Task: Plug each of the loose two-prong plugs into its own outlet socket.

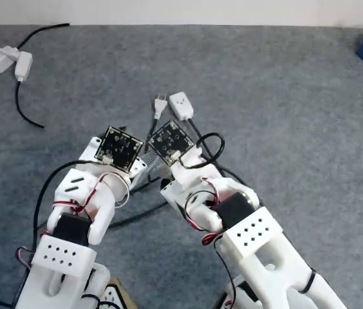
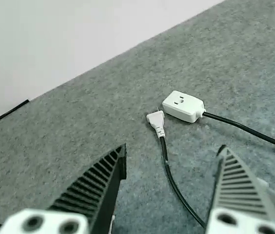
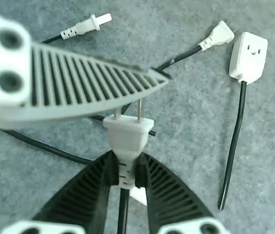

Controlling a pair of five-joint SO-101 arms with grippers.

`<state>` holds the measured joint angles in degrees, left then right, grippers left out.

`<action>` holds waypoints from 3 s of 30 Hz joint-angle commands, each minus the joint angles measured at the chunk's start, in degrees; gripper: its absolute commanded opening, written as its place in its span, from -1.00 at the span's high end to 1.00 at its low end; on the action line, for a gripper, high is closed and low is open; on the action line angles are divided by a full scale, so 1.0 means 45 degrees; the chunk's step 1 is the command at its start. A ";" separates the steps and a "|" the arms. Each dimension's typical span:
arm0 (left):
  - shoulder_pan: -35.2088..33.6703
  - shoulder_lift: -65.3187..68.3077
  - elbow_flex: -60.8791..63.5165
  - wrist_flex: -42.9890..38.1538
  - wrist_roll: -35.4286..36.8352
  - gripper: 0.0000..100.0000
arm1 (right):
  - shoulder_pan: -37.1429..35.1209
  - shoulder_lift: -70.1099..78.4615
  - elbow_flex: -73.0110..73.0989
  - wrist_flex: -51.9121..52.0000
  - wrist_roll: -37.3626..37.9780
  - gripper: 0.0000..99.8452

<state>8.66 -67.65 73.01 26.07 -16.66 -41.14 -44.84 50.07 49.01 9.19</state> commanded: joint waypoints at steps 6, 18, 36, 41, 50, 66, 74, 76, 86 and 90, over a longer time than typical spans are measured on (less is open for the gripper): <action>0.0068 -0.0068 0.0752 -0.0801 0.0000 0.41 | -0.0635 -0.0537 -0.2139 0.1143 -0.0215 0.98; 0.0088 -0.0068 0.1065 -0.0801 0.0020 0.41 | -0.0537 -0.0518 -0.3214 0.2022 -0.0195 0.98; -0.0752 -0.0166 0.1162 -0.1114 0.0078 0.41 | 0.0752 -0.0361 -0.3370 0.3858 0.0645 0.98; -0.1416 -0.0068 0.0811 -0.1133 0.0195 0.41 | 0.0479 -0.0361 -0.0791 0.3819 0.0137 0.97; -0.3546 -0.0068 0.0420 -0.1133 0.2208 0.41 | 0.0088 0.2882 -0.2120 0.5617 -0.1094 0.83; -0.4288 -0.0068 0.0381 -0.1133 0.2794 0.41 | -0.3683 0.4718 -0.3292 0.5109 -0.6115 0.68; -0.4308 -0.0049 0.0186 -0.1133 0.3145 0.41 | -0.2764 0.4874 -0.3175 0.5128 -0.8068 0.54; -0.4308 -0.0049 0.0186 -0.1133 0.3145 0.41 | -0.2979 0.4855 -0.2628 0.4991 -0.7990 0.54; -0.4308 -0.0049 0.0166 -0.1133 0.3165 0.41 | -0.4171 0.4757 -0.0361 0.2549 -0.9905 0.54; -0.4308 -0.0049 0.0166 -0.1133 0.3165 0.41 | -0.4366 0.4855 -0.0283 0.2510 -0.9885 0.54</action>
<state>-10.07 -67.56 76.62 22.02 -3.12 -59.96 -22.77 48.92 61.05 -34.33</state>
